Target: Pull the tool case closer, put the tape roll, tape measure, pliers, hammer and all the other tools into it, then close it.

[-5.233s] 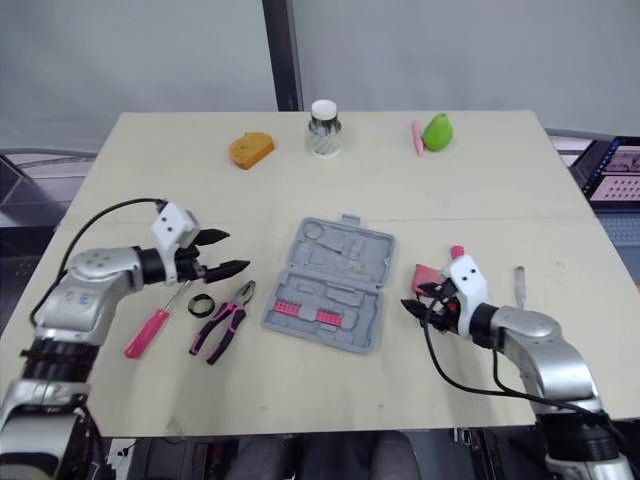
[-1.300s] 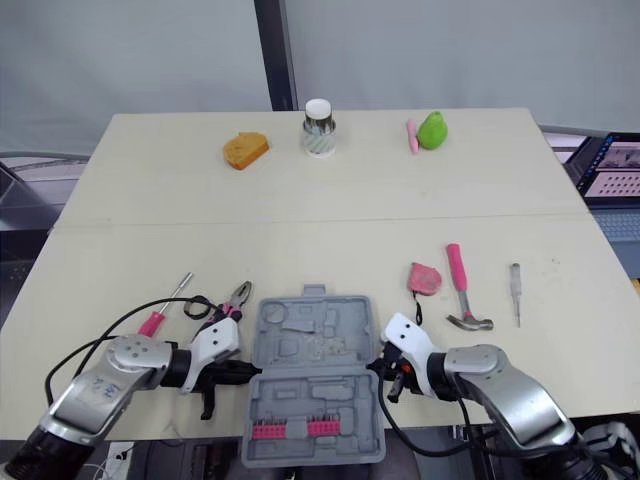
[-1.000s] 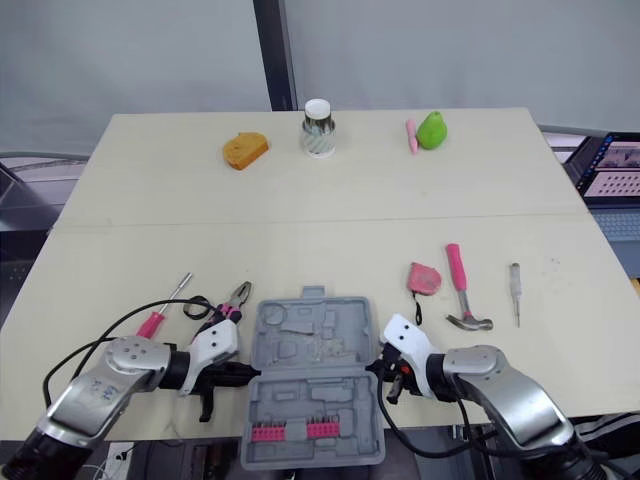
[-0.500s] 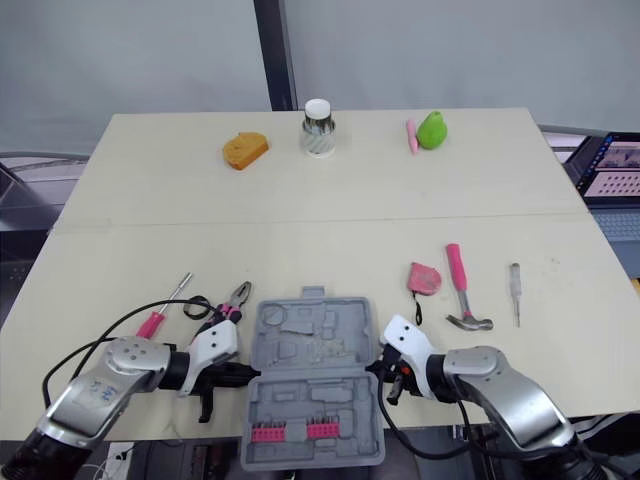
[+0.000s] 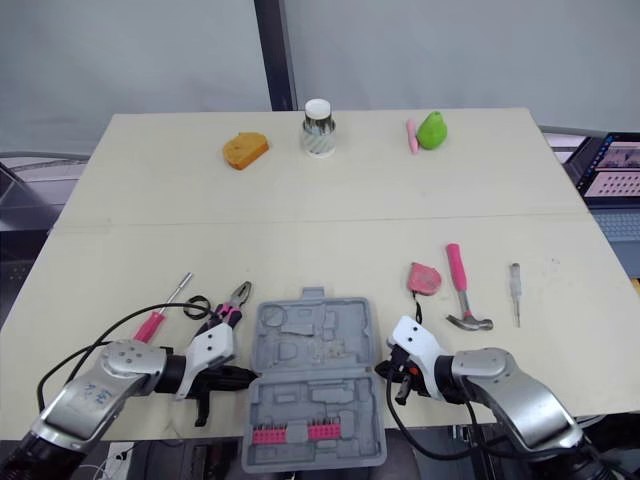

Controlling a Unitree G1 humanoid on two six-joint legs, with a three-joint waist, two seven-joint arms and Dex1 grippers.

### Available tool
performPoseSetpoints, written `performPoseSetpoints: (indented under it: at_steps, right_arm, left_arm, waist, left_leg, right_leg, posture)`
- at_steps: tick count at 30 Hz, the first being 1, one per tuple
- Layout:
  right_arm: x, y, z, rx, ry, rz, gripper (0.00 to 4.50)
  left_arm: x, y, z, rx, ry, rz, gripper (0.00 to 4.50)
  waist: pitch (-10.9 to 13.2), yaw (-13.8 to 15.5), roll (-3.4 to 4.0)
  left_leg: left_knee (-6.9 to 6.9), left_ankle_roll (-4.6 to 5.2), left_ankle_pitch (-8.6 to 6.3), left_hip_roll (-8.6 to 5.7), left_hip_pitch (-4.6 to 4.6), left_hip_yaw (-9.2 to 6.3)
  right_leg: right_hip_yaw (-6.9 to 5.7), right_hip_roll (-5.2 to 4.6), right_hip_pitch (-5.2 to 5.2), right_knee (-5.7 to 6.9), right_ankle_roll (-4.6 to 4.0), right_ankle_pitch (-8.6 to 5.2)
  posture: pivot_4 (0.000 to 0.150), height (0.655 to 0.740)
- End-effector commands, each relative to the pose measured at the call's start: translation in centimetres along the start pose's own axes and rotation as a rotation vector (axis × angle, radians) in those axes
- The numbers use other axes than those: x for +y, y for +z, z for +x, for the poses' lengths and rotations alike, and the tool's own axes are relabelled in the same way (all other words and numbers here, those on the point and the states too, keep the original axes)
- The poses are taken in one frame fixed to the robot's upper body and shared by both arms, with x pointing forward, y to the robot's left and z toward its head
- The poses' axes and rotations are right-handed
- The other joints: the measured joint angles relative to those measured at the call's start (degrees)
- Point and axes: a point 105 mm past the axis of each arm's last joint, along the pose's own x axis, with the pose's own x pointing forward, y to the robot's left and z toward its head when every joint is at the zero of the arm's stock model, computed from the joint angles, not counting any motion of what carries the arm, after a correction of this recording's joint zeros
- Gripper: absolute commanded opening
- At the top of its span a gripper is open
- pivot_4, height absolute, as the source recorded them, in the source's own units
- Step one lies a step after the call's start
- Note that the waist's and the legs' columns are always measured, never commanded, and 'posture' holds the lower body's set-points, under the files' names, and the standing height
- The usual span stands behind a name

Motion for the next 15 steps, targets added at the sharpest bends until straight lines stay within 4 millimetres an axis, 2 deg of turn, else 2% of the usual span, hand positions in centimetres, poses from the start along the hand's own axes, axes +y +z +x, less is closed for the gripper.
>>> performPoseSetpoints:
  at_steps: [1,8,11,13,14,15]
  right_arm:
    - [-0.4,0.4,-0.9,-0.025,-0.008,-0.012,0.00]
    - [-0.7,0.9,-2.2,-0.073,-0.007,0.021,0.00]
    - [-1.4,1.6,-4.2,-0.170,-0.013,0.039,0.00]
    - [-2.2,1.7,-6.2,-0.228,-0.034,0.071,0.00]
    - [-3.5,1.4,-7.9,-0.264,-0.086,0.107,0.00]
    - [-4.7,1.1,-9.5,-0.291,-0.136,0.138,0.25]
  left_arm:
    - [0.3,-1.1,-0.7,0.033,0.023,-0.027,0.05]
    - [0.9,-0.6,-2.4,0.003,0.068,-0.058,0.05]
    - [0.8,1.2,-4.0,-0.108,0.076,-0.118,0.05]
    - [1.2,1.8,-5.8,-0.168,0.119,-0.168,0.05]
    - [2.1,1.9,-7.5,-0.209,0.187,-0.202,0.28]
    - [3.0,1.8,-9.2,-0.243,0.264,-0.229,0.55]
  waist:
    - [0.00,-0.01,0.00]
    - [0.00,0.03,0.00]
    - [0.01,0.29,-0.01]
    - [0.01,0.55,-0.02]
    - [0.01,0.61,-0.02]
    - [0.01,0.68,-0.02]
  left_leg:
    - [0.00,0.00,0.00,0.00,0.00,0.00]
    - [-0.01,0.00,0.00,0.01,0.00,0.01]
    - [0.00,0.00,0.00,0.01,-0.02,0.00]
    - [0.01,0.01,-0.01,0.01,-0.02,0.00]
    - [0.01,0.01,-0.01,0.01,0.00,0.00]
    - [0.01,0.01,0.00,0.02,0.02,0.01]
  right_leg:
    - [0.00,0.00,0.00,0.00,0.00,0.00]
    - [0.00,0.00,0.00,-0.02,0.00,0.00]
    - [0.00,0.00,0.01,-0.03,0.00,0.00]
    - [0.00,0.00,0.03,-0.06,0.00,0.00]
    - [0.01,0.00,0.07,-0.07,0.00,0.00]
    - [0.01,0.00,0.10,-0.09,0.00,0.00]
  posture:
    - [0.150,0.7400]
    - [0.150,0.7400]
    - [0.150,0.7400]
    - [0.150,0.7400]
    - [0.150,0.7400]
    - [0.150,0.7400]
